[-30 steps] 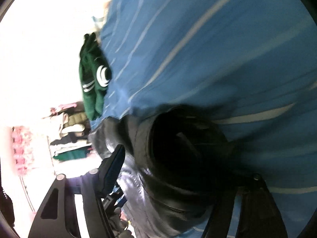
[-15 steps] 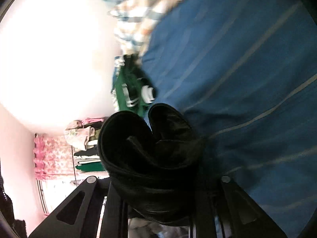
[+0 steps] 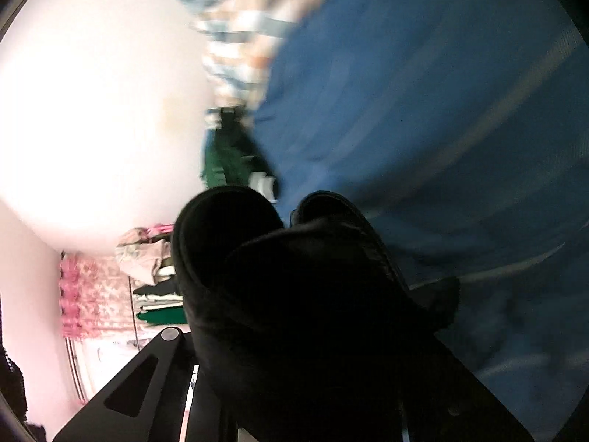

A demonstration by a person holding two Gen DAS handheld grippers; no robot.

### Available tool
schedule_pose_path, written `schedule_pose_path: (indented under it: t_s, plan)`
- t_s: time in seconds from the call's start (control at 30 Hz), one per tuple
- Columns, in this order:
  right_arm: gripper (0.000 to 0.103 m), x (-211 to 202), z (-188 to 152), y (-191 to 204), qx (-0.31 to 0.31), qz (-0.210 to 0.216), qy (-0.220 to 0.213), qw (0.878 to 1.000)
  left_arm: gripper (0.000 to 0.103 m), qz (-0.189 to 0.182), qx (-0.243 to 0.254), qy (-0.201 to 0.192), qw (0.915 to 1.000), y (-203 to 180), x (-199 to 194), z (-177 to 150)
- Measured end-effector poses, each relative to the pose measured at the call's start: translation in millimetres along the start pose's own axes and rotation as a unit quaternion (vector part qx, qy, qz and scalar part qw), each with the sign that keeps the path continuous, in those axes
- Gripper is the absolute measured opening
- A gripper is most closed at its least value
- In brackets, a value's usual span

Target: Fold large clothes

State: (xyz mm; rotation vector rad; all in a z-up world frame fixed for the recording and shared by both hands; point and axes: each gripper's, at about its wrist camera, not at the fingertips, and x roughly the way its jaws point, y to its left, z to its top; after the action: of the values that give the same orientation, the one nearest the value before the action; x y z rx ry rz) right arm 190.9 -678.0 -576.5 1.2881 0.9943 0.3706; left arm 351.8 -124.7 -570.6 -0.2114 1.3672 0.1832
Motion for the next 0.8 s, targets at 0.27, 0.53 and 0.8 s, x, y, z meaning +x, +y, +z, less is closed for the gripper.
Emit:
schedule_pose_path:
  t_s: [0.27,0.53,0.8]
  plan:
    - [0.018,19.3,-23.7,115.7,-0.134,-0.007,0.016,0.991,0.103,-0.053,-0.007,0.015,0.9985,5.2,-3.4,26.3]
    - [0.018,93.2,-129.9,183.3,-0.213,0.026,0.133,0.968,0.103,-0.038,-0.196,-0.055,0.9783,168.8,-119.2,-53.9]
    - [0.018,212.3,-296.7,156.6,-0.241,-0.029,0.310,0.919,0.103,0.059,-0.321,-0.053,0.9437,286.0,-168.0,-167.6]
